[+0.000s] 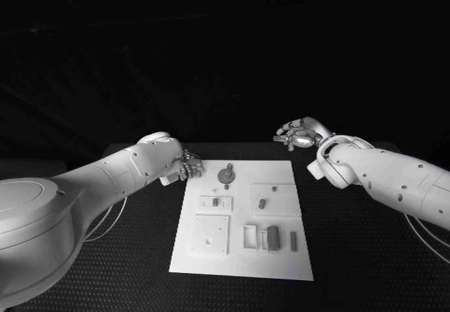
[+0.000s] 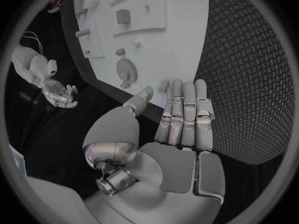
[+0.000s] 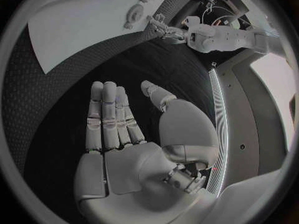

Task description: Assemble the parts on the task board

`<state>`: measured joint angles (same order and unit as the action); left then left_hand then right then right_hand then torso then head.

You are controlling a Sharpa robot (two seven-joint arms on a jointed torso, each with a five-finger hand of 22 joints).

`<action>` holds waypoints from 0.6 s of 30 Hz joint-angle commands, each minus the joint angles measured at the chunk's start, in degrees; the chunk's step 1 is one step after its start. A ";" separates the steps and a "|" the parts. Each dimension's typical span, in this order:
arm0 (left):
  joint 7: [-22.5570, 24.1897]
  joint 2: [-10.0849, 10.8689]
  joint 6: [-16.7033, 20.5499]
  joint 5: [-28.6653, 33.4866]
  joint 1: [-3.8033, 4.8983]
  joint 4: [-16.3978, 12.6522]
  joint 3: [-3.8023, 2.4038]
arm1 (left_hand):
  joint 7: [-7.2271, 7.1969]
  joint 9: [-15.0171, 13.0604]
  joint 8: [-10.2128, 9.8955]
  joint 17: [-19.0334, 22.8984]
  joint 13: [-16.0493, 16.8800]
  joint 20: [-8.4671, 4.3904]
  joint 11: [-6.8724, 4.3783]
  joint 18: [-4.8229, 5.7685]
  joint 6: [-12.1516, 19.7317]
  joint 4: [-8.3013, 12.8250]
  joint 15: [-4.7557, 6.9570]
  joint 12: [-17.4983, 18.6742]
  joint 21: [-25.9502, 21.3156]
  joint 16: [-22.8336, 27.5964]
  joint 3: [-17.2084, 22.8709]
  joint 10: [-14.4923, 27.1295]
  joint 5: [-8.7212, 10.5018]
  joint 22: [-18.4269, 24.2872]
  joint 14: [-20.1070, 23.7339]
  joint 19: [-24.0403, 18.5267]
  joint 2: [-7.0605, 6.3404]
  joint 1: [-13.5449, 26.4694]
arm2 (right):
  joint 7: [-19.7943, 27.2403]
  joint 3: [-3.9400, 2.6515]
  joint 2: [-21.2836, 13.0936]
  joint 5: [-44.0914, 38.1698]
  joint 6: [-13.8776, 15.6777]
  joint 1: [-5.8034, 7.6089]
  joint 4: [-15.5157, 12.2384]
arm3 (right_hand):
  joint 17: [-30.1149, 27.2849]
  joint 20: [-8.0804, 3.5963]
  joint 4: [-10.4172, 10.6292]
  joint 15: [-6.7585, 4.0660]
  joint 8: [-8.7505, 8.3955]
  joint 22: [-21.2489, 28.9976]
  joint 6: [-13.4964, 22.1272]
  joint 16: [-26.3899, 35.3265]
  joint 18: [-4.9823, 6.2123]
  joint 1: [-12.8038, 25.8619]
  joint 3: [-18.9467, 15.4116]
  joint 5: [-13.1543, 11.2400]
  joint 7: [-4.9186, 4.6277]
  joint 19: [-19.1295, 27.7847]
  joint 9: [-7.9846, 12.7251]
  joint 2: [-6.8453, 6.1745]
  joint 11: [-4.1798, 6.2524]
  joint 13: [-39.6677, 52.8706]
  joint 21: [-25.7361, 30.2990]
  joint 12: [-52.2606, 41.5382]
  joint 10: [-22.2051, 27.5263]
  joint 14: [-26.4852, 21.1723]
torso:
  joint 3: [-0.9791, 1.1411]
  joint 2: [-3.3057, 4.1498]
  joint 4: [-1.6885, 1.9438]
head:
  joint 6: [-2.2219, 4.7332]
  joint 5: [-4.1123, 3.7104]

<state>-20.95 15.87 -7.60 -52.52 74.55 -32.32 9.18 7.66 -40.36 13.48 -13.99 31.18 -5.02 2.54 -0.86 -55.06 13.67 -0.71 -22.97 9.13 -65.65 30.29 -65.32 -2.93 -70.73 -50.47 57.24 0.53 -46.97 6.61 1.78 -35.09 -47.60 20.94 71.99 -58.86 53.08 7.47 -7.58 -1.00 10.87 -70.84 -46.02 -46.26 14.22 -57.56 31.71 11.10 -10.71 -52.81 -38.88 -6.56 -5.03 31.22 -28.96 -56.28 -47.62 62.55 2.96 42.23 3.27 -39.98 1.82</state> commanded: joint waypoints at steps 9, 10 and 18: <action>-0.68 -0.47 0.40 -0.20 -0.16 0.43 0.00 | -0.02 0.11 0.36 -0.12 -0.12 0.11 0.06 -0.11 -0.35 0.22 0.05 0.22 -0.35 0.19 0.03 -0.52 0.11 -0.12 -0.62 0.55 0.07 -0.41 | 0.56 -0.03 0.06 -0.12 -0.19 0.01 -0.23 | 0.11 0.06 -0.15 0.05 0.38 -0.08 0.00 0.27 0.78 0.13 -0.07 -0.23 -0.30 -0.47 0.08 -0.06 0.10 -0.11 0.27 -0.28 0.32 0.21 | 0.01 -0.01 0.03 | -0.34 -0.59; -0.57 -0.45 0.18 -0.18 -0.16 0.41 0.00 | -0.03 0.12 0.37 -0.13 -0.13 0.09 0.04 -0.12 -0.37 0.23 0.07 0.22 -0.36 0.19 0.06 -0.57 0.11 -0.12 -0.66 0.59 0.18 -0.46 | 0.56 -0.03 0.06 -0.12 -0.18 0.01 -0.26 | 0.11 0.06 -0.16 0.05 0.38 -0.08 0.00 0.27 0.78 0.13 -0.07 -0.23 -0.30 -0.47 0.08 -0.06 0.10 -0.11 0.27 -0.28 0.32 0.21 | 0.00 -0.02 0.03 | -0.36 -0.59; -0.53 -0.68 0.23 -0.17 -0.25 0.76 0.00 | -0.11 0.16 0.47 -0.19 -0.23 0.02 -0.04 -0.13 -0.54 0.51 0.16 0.26 -0.47 0.25 0.20 -0.82 0.10 -0.16 -0.88 0.83 1.01 -0.92 | 0.58 -0.03 0.18 -0.12 -0.20 0.01 -0.49 | 0.13 0.07 -0.16 0.05 0.38 -0.10 0.01 0.29 0.78 0.14 -0.08 -0.23 -0.30 -0.48 0.09 -0.07 0.10 -0.13 0.28 -0.29 0.33 0.21 | 0.00 0.00 0.01 | -0.53 -0.55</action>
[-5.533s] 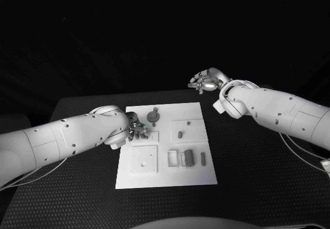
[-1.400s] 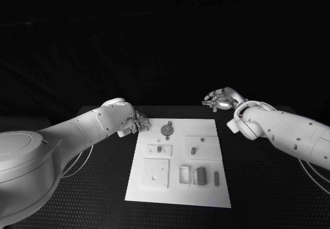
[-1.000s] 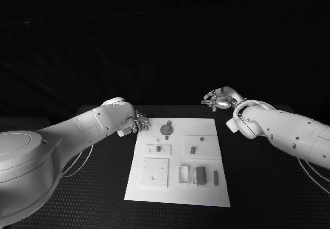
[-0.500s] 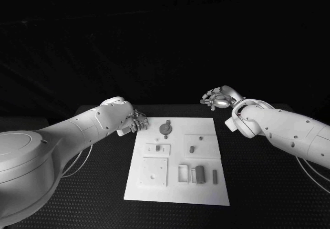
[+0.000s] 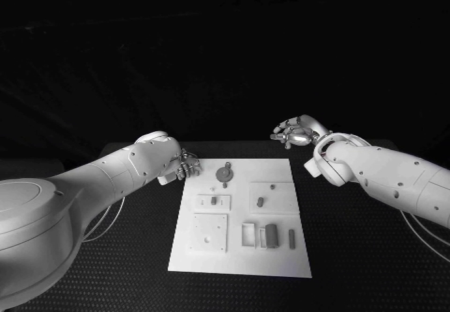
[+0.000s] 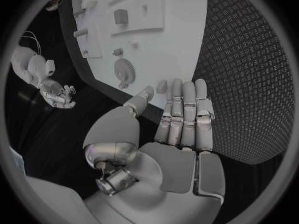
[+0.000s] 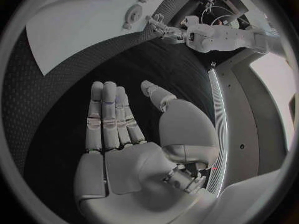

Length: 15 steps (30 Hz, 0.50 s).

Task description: Assemble the parts on the task board

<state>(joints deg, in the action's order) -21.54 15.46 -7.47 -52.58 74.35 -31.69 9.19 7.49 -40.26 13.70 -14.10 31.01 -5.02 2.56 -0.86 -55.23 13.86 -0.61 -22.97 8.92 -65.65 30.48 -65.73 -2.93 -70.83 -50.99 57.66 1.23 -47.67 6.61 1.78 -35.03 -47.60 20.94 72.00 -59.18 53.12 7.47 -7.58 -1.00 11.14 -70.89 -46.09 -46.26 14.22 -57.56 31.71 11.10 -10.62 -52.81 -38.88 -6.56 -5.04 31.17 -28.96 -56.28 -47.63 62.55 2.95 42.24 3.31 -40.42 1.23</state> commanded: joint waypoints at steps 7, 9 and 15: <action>0.30 -0.39 0.18 -0.02 -0.23 0.37 0.00 | 0.06 0.10 0.26 -0.10 -0.12 0.00 -0.06 -0.11 -0.37 0.63 0.07 0.32 -0.34 0.32 0.06 -0.46 0.09 -0.09 -0.41 0.49 0.55 -0.54 | 0.55 -0.03 0.16 -0.12 -0.25 0.00 -0.17 | 0.11 0.07 -0.15 0.05 0.12 -0.07 0.08 0.30 0.78 0.14 -0.07 -0.23 -0.39 -0.48 0.11 -0.07 0.11 -0.09 0.30 -0.30 0.34 0.21 | -0.01 -0.01 -0.03 | -0.10 -0.24; 0.33 -0.48 0.07 0.09 -0.24 0.46 0.00 | 0.06 0.12 0.25 -0.10 -0.14 0.00 -0.05 -0.10 -0.36 0.69 0.07 0.34 -0.36 0.35 0.07 -0.46 0.09 -0.09 -0.41 0.51 0.62 -0.61 | 0.54 -0.03 0.10 -0.12 -0.24 0.00 -0.25 | 0.12 0.07 -0.15 0.05 0.12 -0.08 0.08 0.31 0.78 0.14 -0.08 -0.23 -0.39 -0.48 0.11 -0.07 0.10 -0.10 0.30 -0.31 0.34 0.22 | -0.02 0.01 0.00 | -0.10 -0.27; 0.24 -0.53 -0.81 2.53 -0.39 0.86 0.01 | 0.25 0.25 0.08 -0.08 -0.26 0.02 0.03 -0.04 -0.06 0.91 0.04 0.51 -0.52 0.51 0.06 -0.36 0.09 -0.09 -0.38 0.52 0.78 -0.80 | 0.54 -0.03 0.10 -0.12 -0.27 0.00 -0.35 | 0.13 0.07 -0.14 0.05 0.13 -0.09 0.08 0.32 0.78 0.14 -0.07 -0.23 -0.39 -0.49 0.11 -0.06 0.10 -0.11 0.32 -0.31 0.34 0.22 | -0.02 0.00 0.00 | -0.17 -0.25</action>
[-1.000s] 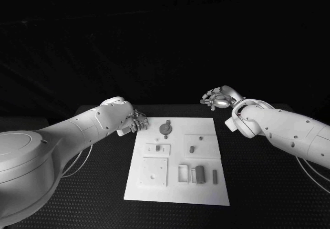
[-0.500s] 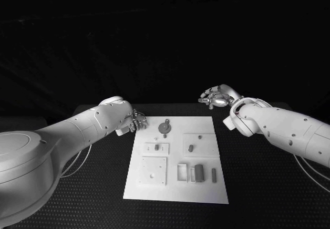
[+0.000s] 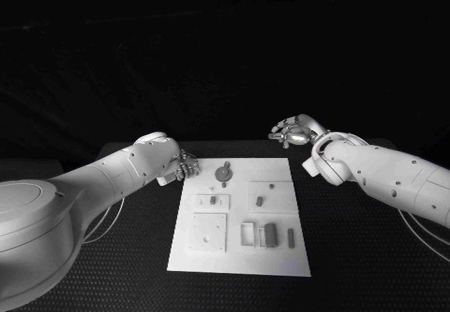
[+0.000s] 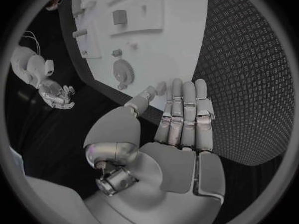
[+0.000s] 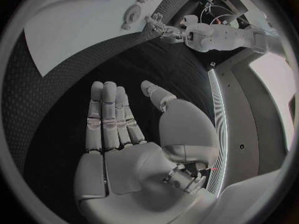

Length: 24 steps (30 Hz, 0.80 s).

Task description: Assemble the parts on the task board

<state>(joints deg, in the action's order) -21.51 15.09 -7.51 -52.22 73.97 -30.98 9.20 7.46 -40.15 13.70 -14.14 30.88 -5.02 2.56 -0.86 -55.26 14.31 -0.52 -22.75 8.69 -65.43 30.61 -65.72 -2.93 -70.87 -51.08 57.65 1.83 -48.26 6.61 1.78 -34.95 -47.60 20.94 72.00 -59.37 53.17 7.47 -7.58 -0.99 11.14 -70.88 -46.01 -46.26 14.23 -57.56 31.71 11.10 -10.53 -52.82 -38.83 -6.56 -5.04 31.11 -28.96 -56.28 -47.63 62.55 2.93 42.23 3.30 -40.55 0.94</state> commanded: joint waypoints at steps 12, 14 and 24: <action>0.81 -0.18 -0.82 3.70 -0.03 0.59 -0.01 | 0.32 0.28 0.13 -0.13 -0.38 -0.03 0.03 -0.01 -0.08 1.13 -0.02 0.55 -0.60 0.43 0.35 -0.45 0.05 -0.09 -0.47 0.74 1.26 -1.35 | 0.55 -0.02 0.03 -0.12 -0.30 0.00 -0.09 | 0.12 0.07 -0.15 0.05 0.14 -0.12 0.01 0.35 0.77 0.15 -0.08 -0.23 -0.49 -0.49 0.08 -0.07 0.11 -0.08 0.34 -0.34 0.35 0.23 | 0.02 0.01 0.03 | -0.22 0.01; 0.97 -0.21 -0.87 3.93 -0.03 0.68 -0.01 | 0.28 0.32 0.18 -0.17 -0.45 -0.05 0.00 0.00 -0.16 1.36 0.01 0.62 -0.66 0.44 0.56 -0.53 0.04 -0.12 -0.54 0.81 1.59 -1.86 | 0.55 -0.02 0.03 -0.12 -0.29 0.00 -0.07 | 0.13 0.07 -0.15 0.05 0.14 -0.13 0.01 0.35 0.77 0.15 -0.07 -0.23 -0.49 -0.49 0.08 -0.06 0.11 -0.09 0.34 -0.34 0.35 0.23 | 0.02 0.01 0.03 | -0.17 0.06; 1.84 -0.18 0.11 5.07 -0.03 1.06 -0.01 | -0.47 0.48 0.74 -0.53 -1.11 -0.26 -0.48 0.14 -1.46 1.63 0.28 1.38 -0.88 0.29 1.19 -1.97 -0.07 -0.43 -1.33 1.41 3.63 -3.61 | 0.55 -0.02 0.15 -0.12 -0.33 0.00 0.08 | 0.15 0.07 -0.15 0.05 0.15 -0.15 0.01 0.37 0.77 0.14 -0.07 -0.23 -0.49 -0.50 0.09 -0.06 0.11 -0.11 0.36 -0.36 0.36 0.24 | 0.00 -0.01 0.02 | -0.04 0.19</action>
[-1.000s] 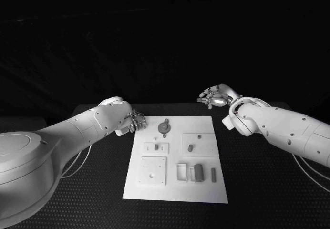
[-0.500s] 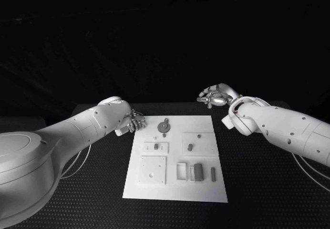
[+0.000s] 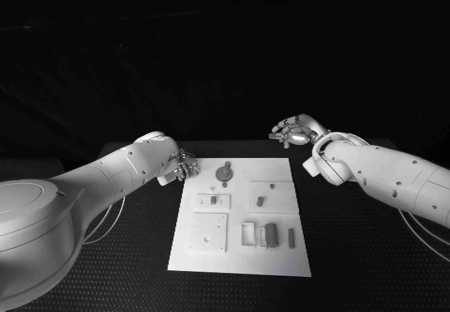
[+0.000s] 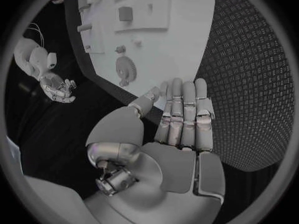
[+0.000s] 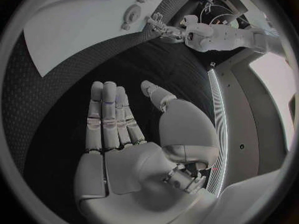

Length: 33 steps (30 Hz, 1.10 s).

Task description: Assemble the parts on the task board

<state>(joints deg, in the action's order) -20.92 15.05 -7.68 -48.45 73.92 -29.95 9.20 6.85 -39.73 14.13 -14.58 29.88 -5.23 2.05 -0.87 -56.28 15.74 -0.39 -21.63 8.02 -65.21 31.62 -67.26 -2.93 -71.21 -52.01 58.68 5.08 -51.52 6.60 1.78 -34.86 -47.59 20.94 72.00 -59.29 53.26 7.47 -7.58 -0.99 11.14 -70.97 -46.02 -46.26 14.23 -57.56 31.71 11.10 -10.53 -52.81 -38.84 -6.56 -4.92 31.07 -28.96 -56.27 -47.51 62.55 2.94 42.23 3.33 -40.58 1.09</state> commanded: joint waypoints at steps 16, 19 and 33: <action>1.04 2.47 2.96 1.33 0.26 -2.87 -0.25 | -0.93 0.71 1.23 -1.03 -0.48 -1.08 -0.96 0.29 -3.28 0.51 1.23 0.79 0.10 -0.77 0.35 -4.04 -1.18 -1.08 -2.77 2.62 0.20 -1.84 | 0.50 -0.02 -0.54 -0.12 -0.15 0.00 -0.13 | 0.09 0.07 -0.15 0.05 0.16 -0.09 0.03 0.39 0.77 0.14 -0.08 -0.24 -0.48 -0.51 0.11 -0.08 -0.02 -0.08 0.39 -0.37 0.24 0.24 | -0.10 -0.14 0.09 | 0.32 0.03; 0.69 3.65 3.29 1.43 0.59 -4.67 -0.31 | -1.06 0.79 1.33 -1.16 -0.46 -1.23 -1.09 0.28 -3.60 0.52 1.38 0.80 0.17 -0.89 0.37 -4.47 -1.33 -1.23 -3.10 2.96 0.16 -1.96 | 0.46 -0.02 -0.53 -0.12 -0.24 0.00 0.10 | 0.09 0.07 -0.16 0.05 0.16 -0.10 0.03 0.40 0.77 0.14 -0.08 -0.24 -0.48 -0.51 0.11 -0.09 -0.02 -0.09 0.39 -0.38 0.25 0.25 | -0.10 -0.12 0.11 | 0.35 0.04; -2.73 13.45 7.98 2.83 3.04 -21.49 -0.20 | -1.57 1.17 1.75 -1.62 -0.43 -1.93 -1.66 0.29 -4.90 0.62 2.09 1.10 0.41 -1.10 0.40 -6.48 -2.67 -1.88 -4.86 4.55 -0.08 -2.30 | 0.82 0.00 0.85 0.17 -0.57 -0.02 3.08 | 0.13 0.20 -0.43 0.21 0.16 -0.15 0.14 0.84 0.77 -0.01 -0.04 -0.23 -0.56 -0.05 0.19 -0.10 -0.14 -0.35 0.79 -0.13 0.77 -0.24 | -0.49 -1.17 0.36 | 0.13 0.42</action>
<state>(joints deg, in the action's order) -22.03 28.25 -2.51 -46.56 76.79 -50.35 9.02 5.41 -38.53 15.58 -16.15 29.46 -7.06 0.47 -0.84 -60.59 16.29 1.82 -20.79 8.26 -66.11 31.93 -73.35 -5.48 -73.04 -56.49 62.78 4.95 -53.21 6.63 1.81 -34.11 -47.51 20.89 71.97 -56.42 53.31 7.49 -7.68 -0.85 11.14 -71.03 -45.87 -45.53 14.23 -57.56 31.61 11.10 -10.85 -52.80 -38.68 -6.56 -5.20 30.73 -28.25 -56.27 -47.13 62.41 2.60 41.49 3.53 -40.31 1.51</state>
